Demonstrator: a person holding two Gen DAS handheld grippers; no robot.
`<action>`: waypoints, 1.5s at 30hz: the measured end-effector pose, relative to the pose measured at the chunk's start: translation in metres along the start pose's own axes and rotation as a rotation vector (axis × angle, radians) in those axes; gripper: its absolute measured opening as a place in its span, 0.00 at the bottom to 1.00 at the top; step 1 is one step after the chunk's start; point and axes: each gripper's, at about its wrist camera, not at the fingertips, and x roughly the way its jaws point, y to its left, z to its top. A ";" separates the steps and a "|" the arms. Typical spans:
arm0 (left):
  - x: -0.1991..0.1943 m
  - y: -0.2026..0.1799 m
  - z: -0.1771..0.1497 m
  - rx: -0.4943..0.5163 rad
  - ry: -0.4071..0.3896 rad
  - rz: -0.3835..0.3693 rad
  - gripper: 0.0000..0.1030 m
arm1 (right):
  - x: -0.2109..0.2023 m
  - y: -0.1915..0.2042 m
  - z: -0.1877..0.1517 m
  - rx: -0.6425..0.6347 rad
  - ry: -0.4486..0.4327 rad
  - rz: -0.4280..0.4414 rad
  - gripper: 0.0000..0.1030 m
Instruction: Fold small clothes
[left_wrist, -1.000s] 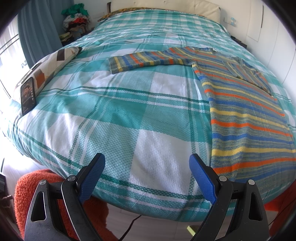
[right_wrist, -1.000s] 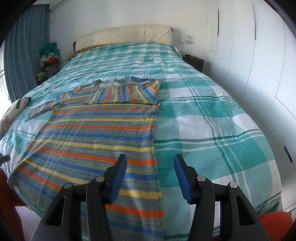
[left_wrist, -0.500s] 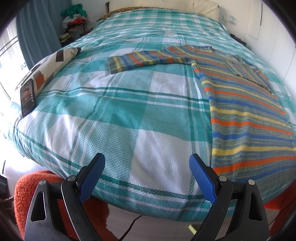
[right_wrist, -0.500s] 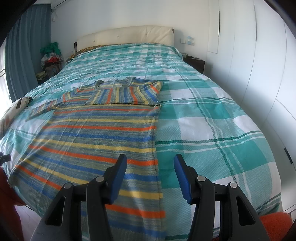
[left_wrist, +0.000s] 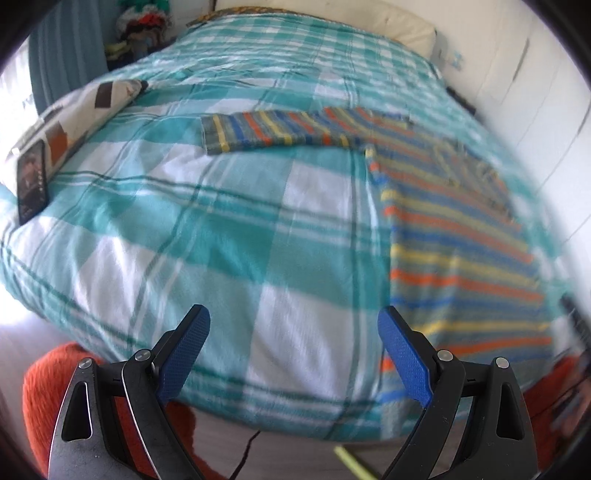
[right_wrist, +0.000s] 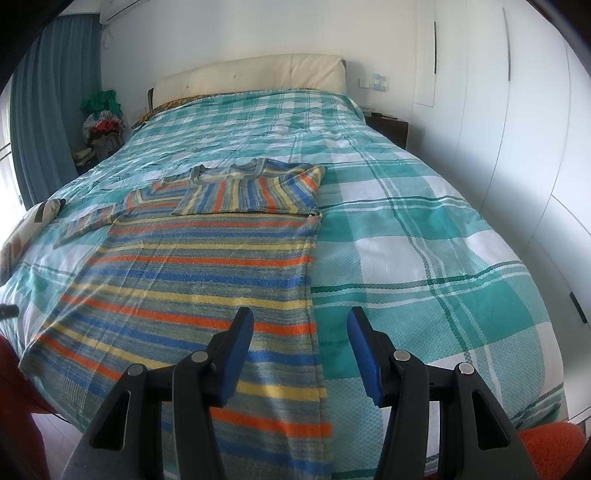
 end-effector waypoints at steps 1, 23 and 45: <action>-0.002 0.010 0.018 -0.034 -0.012 -0.027 0.91 | 0.001 0.000 0.000 -0.002 0.003 0.003 0.51; 0.185 0.104 0.199 -0.253 0.161 0.094 0.02 | 0.020 -0.001 -0.004 0.005 0.074 0.013 0.51; 0.170 -0.215 0.232 0.107 0.117 -0.306 0.63 | 0.012 -0.018 -0.001 0.102 0.052 0.101 0.52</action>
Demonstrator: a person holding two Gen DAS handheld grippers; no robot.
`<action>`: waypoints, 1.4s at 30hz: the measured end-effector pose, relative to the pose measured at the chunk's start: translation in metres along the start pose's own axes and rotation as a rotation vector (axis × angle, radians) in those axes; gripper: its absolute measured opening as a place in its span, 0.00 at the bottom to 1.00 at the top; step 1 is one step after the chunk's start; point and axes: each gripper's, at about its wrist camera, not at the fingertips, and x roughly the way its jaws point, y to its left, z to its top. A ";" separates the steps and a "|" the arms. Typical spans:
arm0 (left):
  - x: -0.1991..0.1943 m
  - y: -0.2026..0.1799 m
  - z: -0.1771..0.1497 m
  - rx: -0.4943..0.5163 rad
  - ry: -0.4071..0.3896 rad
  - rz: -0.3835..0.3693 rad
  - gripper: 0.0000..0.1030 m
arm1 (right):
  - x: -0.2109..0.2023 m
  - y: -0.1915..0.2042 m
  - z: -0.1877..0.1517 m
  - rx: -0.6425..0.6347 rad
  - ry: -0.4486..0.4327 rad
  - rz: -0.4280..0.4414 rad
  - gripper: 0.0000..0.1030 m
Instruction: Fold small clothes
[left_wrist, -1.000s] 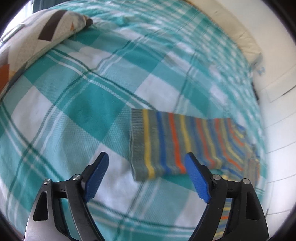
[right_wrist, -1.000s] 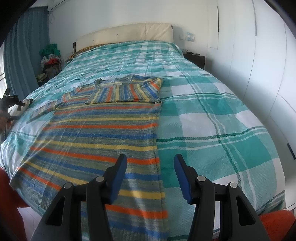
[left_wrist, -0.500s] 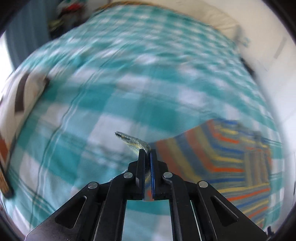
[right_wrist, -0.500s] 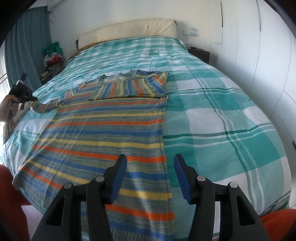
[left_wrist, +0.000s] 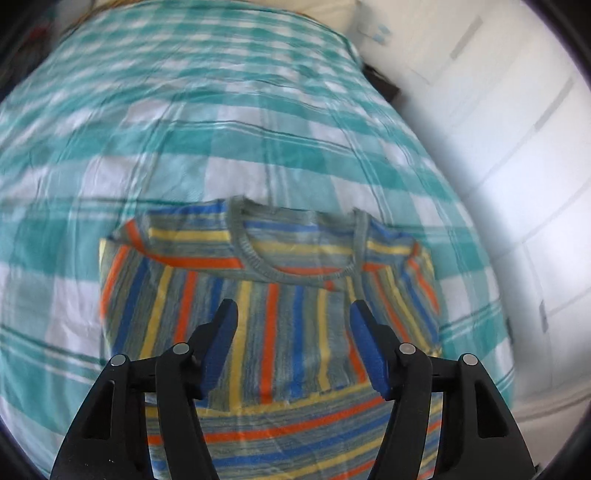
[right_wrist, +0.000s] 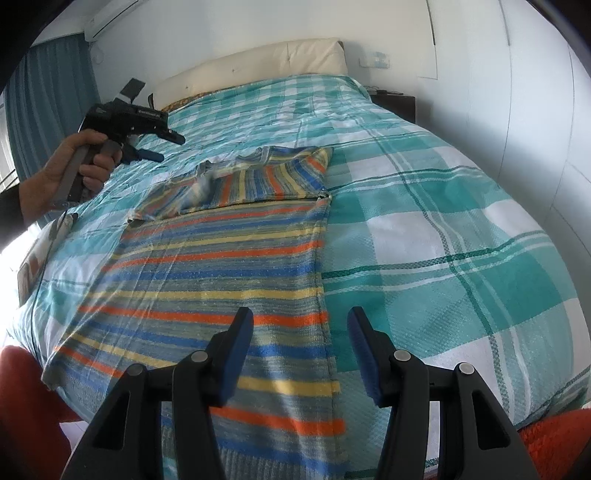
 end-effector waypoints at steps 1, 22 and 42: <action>-0.006 0.015 -0.002 -0.059 -0.015 -0.008 0.63 | -0.001 -0.002 0.000 0.005 -0.005 0.002 0.52; -0.096 0.143 -0.187 -0.093 -0.038 0.393 0.89 | 0.001 -0.026 0.006 0.102 -0.017 -0.034 0.55; -0.091 0.167 -0.256 -0.041 -0.157 0.496 0.99 | 0.034 -0.082 -0.017 0.388 0.096 -0.050 0.57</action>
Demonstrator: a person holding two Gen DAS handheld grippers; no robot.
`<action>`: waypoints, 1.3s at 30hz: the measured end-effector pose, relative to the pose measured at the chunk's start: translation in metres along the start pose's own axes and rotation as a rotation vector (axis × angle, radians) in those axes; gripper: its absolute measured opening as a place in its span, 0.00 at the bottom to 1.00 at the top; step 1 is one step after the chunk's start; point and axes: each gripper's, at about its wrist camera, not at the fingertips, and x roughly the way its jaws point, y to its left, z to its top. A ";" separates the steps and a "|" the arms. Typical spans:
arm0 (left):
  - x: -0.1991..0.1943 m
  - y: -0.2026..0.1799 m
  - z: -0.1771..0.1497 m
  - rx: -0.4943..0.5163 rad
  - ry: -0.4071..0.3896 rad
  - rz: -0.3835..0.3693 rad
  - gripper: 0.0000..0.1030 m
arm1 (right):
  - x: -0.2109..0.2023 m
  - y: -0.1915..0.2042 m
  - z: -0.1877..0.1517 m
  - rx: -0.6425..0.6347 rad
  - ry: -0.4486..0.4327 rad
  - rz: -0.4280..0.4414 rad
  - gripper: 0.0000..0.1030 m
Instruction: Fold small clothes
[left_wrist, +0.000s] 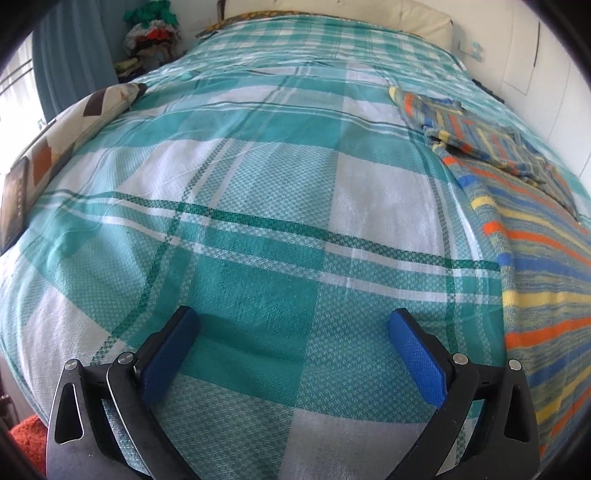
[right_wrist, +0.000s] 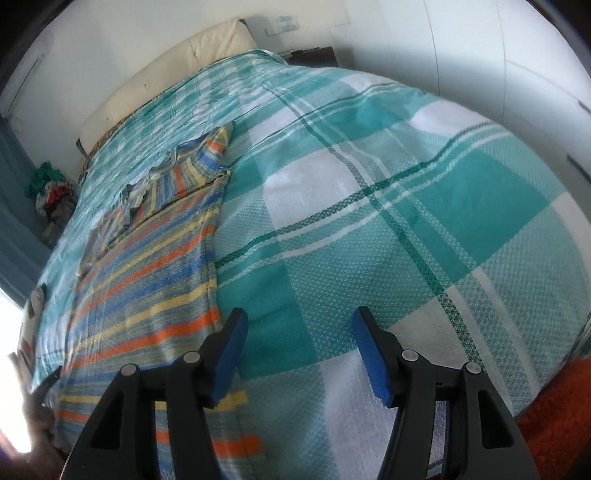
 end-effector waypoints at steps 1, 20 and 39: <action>-0.001 0.000 -0.002 0.000 -0.001 0.000 0.99 | -0.001 -0.001 0.000 0.006 -0.001 0.007 0.57; 0.000 -0.002 -0.002 0.007 0.004 0.022 1.00 | 0.000 0.000 -0.003 0.015 -0.003 0.018 0.58; 0.002 -0.004 0.000 0.010 0.020 0.033 1.00 | 0.000 0.004 -0.006 -0.006 -0.003 0.000 0.59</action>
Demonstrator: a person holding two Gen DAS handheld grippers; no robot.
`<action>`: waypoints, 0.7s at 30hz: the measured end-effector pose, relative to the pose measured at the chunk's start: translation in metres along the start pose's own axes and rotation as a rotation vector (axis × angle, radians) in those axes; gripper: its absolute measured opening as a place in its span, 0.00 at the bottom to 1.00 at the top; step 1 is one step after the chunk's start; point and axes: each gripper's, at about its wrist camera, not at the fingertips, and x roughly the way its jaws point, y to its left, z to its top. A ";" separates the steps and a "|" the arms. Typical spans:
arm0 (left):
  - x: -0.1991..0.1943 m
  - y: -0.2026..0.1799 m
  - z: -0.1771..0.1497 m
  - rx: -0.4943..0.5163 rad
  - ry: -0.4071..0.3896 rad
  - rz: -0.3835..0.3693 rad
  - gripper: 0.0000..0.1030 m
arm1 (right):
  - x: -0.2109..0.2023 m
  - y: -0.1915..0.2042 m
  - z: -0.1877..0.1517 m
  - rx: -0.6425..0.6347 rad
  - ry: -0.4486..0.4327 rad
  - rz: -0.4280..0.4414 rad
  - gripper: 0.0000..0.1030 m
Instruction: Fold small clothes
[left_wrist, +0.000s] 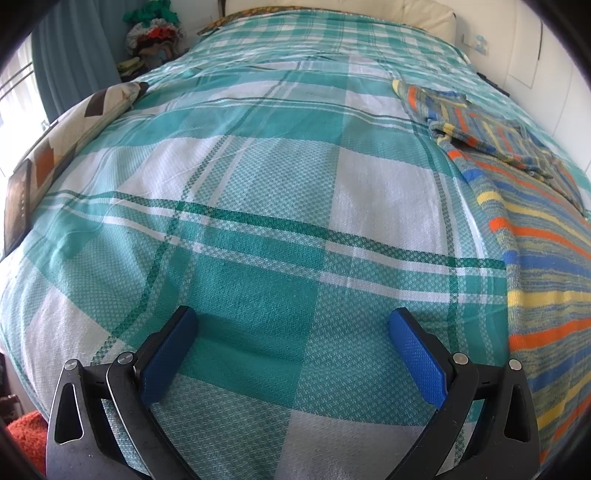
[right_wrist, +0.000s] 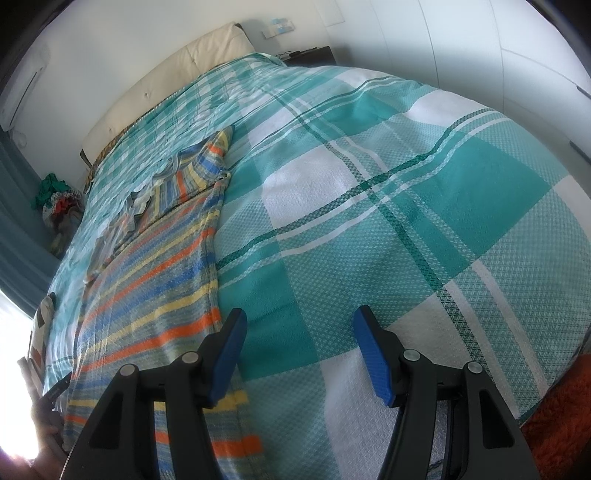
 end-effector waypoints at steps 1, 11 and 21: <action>0.000 0.000 0.000 0.000 0.000 0.000 1.00 | 0.000 0.000 0.000 -0.001 0.000 0.000 0.59; 0.000 0.000 0.000 0.000 0.000 0.000 1.00 | 0.001 0.003 0.000 -0.011 0.002 -0.004 0.61; 0.000 0.000 0.000 0.000 0.001 0.001 1.00 | 0.001 0.003 0.000 -0.012 0.001 -0.006 0.61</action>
